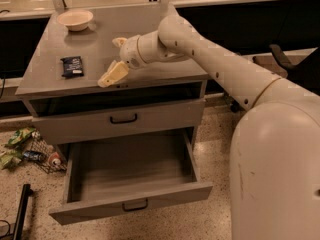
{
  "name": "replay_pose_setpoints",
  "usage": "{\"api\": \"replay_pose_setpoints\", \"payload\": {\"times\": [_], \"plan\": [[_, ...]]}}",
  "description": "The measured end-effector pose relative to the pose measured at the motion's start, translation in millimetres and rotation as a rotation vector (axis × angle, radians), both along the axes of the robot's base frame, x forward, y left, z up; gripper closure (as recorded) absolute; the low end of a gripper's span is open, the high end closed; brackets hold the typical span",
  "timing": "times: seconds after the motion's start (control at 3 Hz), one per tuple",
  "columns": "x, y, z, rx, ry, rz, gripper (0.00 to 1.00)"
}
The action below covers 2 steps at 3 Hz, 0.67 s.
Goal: Place rxbar blueberry into middle drawer
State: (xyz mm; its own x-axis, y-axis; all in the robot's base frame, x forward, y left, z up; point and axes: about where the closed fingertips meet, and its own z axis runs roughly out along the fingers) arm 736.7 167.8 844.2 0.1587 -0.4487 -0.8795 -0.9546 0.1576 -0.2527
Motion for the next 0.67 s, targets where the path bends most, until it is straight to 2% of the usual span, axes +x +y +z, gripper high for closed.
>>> {"api": "replay_pose_setpoints", "payload": {"times": [0.33, 0.67], "plan": [[-1.8, 9.5, 1.8, 0.026, 0.003, 0.021, 0.0], [-2.6, 55.8, 11.3, 0.148, 0.088, -0.014, 0.0]]}}
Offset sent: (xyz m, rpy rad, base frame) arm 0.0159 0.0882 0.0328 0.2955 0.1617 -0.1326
